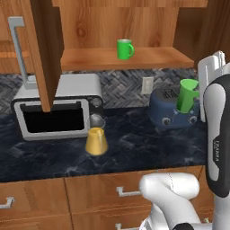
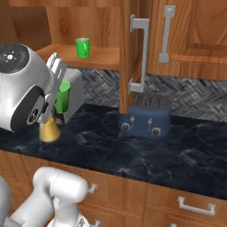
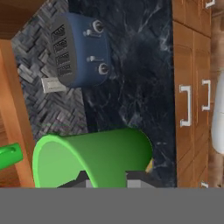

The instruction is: There is a tray on the dining counter. Grab the cup, mug, and pitcher and place them on the tray. The pitcher may be placed next to the tray if it cannot fit the tray.

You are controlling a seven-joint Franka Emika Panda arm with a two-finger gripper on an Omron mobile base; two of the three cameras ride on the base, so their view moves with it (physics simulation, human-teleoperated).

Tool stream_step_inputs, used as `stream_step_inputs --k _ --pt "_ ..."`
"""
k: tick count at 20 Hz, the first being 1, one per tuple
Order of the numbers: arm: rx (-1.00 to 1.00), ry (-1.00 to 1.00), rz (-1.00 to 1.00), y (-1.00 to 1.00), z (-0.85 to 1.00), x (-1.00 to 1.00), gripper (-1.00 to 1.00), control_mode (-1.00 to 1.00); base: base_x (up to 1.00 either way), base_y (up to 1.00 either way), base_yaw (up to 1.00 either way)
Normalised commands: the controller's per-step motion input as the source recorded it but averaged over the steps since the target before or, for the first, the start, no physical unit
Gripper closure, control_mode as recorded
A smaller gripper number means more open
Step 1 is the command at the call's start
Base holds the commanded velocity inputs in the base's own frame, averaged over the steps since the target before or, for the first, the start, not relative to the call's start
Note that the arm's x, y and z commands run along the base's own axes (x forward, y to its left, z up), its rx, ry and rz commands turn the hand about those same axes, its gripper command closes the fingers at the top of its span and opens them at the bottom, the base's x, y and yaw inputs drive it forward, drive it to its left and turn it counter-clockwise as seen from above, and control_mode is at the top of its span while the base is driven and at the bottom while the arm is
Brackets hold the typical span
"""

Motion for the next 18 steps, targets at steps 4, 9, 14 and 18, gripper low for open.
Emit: stream_step_inputs --k 4,9,14,18 --pt "0.00 0.00 0.00 0.00 0.00 0.00 1.00 1.00 -0.49 0.00 0.50" --pt "0.00 0.00 0.00 0.00 0.00 0.00 1.00 1.00 -0.52 0.00 0.56" --pt "0.00 0.00 0.00 0.00 0.00 0.00 1.00 1.00 -0.32 0.05 0.58" --pt "0.00 0.00 0.00 0.00 0.00 0.00 1.00 1.00 -0.26 0.00 0.71"
